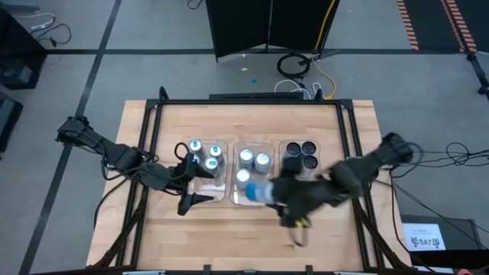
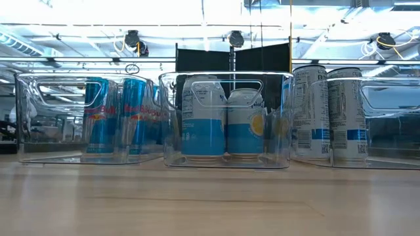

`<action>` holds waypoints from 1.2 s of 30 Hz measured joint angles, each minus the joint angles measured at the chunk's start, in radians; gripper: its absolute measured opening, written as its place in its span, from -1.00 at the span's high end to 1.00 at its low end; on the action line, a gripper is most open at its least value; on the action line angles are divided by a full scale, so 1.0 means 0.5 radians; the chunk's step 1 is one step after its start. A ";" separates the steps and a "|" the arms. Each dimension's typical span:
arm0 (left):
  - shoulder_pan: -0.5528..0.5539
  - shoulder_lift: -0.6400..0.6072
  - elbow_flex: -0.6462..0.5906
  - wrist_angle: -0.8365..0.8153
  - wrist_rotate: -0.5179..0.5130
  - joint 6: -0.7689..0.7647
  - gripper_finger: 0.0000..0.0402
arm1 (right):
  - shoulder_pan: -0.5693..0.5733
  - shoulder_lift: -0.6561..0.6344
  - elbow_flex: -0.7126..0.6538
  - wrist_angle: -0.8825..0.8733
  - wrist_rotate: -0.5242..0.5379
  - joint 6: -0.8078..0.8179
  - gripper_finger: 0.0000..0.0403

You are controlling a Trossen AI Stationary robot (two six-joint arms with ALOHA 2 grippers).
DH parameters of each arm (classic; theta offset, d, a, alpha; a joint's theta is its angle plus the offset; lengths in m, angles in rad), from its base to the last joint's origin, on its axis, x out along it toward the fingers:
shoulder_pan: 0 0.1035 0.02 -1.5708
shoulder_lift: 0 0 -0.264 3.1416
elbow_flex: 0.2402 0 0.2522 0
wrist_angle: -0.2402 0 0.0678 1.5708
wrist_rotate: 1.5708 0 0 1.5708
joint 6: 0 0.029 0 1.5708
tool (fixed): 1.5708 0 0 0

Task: Sort soda cans
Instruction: Put the blue-white soda can into the middle transparent bin

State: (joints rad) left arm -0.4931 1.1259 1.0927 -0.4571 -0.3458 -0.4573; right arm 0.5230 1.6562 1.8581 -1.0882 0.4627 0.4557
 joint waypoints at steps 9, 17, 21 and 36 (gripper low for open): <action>0.000 0.000 0.000 -0.003 -0.001 0.000 -0.74 | -0.459 0.784 0.804 -0.960 -0.525 0.117 -0.41; 0.000 0.000 0.000 -0.019 -0.008 0.002 -0.74 | -0.585 1.039 0.846 -0.947 -0.730 0.163 -0.41; 0.000 0.000 0.000 -0.019 -0.008 0.003 -0.74 | -0.611 1.086 0.847 -0.910 -0.725 0.181 -0.42; 0.000 0.000 0.000 -0.018 -0.008 0.004 -0.74 | -0.652 1.138 0.617 -0.743 -0.711 0.425 -0.42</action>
State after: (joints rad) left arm -0.4931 1.1259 1.0927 -0.4660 -0.3496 -0.4555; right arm 0.1969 2.2253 2.1666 -1.4600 0.1069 0.6682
